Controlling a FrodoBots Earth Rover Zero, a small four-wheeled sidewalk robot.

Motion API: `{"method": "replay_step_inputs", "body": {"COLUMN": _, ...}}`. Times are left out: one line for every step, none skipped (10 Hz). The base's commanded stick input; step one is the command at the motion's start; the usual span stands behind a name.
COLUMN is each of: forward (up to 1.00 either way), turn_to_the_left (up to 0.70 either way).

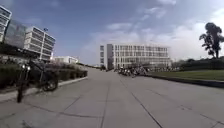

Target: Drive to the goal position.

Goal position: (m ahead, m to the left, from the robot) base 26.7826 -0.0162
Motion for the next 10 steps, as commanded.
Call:
{"method": "replay_step_inputs", "body": {"forward": 0.85, "turn_to_the_left": 0.00}}
{"method": "replay_step_inputs", "body": {"forward": 0.85, "turn_to_the_left": 0.00}}
{"method": "replay_step_inputs", "body": {"forward": 0.85, "turn_to_the_left": 0.00}}
{"method": "replay_step_inputs", "body": {"forward": 0.85, "turn_to_the_left": 0.00}}
{"method": "replay_step_inputs", "body": {"forward": 0.85, "turn_to_the_left": 0.00}}
{"method": "replay_step_inputs", "body": {"forward": 0.85, "turn_to_the_left": 0.00}}
{"method": "replay_step_inputs", "body": {"forward": 0.85, "turn_to_the_left": 0.02}}
{"method": "replay_step_inputs", "body": {"forward": 0.85, "turn_to_the_left": 0.07}}
{"method": "replay_step_inputs", "body": {"forward": 0.85, "turn_to_the_left": 0.15}}
{"method": "replay_step_inputs", "body": {"forward": 0.85, "turn_to_the_left": 0.24}}
